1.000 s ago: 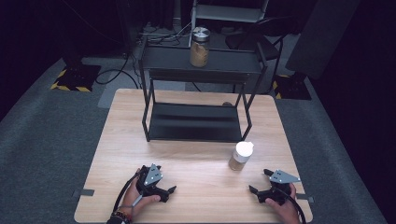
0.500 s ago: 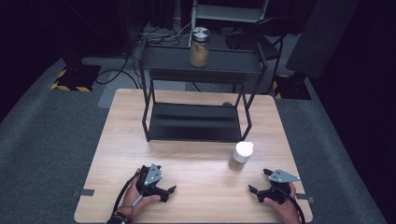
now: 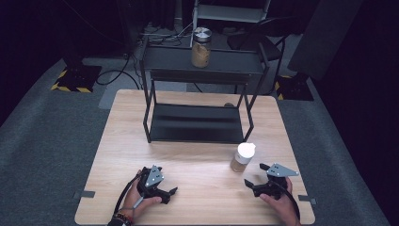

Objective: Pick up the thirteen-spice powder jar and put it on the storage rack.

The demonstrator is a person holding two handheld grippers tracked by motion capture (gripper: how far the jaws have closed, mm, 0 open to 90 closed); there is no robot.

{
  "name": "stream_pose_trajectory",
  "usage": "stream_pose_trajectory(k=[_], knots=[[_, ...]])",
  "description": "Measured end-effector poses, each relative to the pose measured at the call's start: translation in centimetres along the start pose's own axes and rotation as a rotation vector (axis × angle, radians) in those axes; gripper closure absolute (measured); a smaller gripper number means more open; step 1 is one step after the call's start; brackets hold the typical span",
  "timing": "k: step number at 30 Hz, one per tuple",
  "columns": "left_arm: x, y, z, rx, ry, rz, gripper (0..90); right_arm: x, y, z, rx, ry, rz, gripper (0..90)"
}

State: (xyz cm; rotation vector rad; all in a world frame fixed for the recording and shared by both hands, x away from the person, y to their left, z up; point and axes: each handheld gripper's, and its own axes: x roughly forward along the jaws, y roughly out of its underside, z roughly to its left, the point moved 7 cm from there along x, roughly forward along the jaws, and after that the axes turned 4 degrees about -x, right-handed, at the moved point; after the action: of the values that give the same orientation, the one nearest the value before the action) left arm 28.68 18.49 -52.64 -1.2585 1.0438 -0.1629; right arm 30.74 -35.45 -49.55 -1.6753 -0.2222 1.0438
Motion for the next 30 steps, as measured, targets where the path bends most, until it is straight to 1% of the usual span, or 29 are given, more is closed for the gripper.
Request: stream_pose_trajectory(k=[3, 6, 10, 13, 18, 20, 21, 23, 25, 30], knots=[[0.0, 0.0, 0.0, 0.000, 0.000, 0.000, 0.1, 0.7, -0.7, -0.2, 0.032, -0.012, -0.038, 0.5], [0.0, 0.0, 0.0, 0.000, 0.000, 0.000, 0.1, 1.2, -1.5, -0.3, 0.025, -0.013, -0.051, 0.5], [0.0, 0.0, 0.0, -0.001, 0.000, 0.000, 0.1, 1.5, -2.3, -0.5, 0.047, -0.003, -0.080, 0.4], [0.0, 0.0, 0.0, -0.001, 0.000, 0.000, 0.1, 1.8, -3.0, -0.5, 0.034, -0.001, -0.086, 0.4], [0.0, 0.0, 0.0, -0.001, -0.001, 0.000, 0.1, 2.2, -4.0, -0.5, 0.028, -0.013, -0.085, 0.4], [0.0, 0.0, 0.0, -0.001, -0.001, 0.000, 0.1, 2.4, -4.3, -0.5, 0.027, -0.010, -0.085, 0.4], [0.0, 0.0, 0.0, -0.001, -0.001, 0.000, 0.1, 2.5, -4.4, -0.5, 0.028, -0.010, -0.088, 0.4], [0.0, 0.0, 0.0, -0.001, -0.001, 0.000, 0.1, 2.6, -4.7, -0.7, 0.044, -0.014, -0.098, 0.4], [0.0, 0.0, 0.0, -0.001, -0.001, 0.000, 0.1, 2.6, -5.0, -0.7, 0.043, -0.012, -0.095, 1.0], [0.0, 0.0, 0.0, -0.001, -0.001, 0.000, 0.1, 2.6, -5.3, -0.8, 0.054, -0.012, -0.099, 5.7]])
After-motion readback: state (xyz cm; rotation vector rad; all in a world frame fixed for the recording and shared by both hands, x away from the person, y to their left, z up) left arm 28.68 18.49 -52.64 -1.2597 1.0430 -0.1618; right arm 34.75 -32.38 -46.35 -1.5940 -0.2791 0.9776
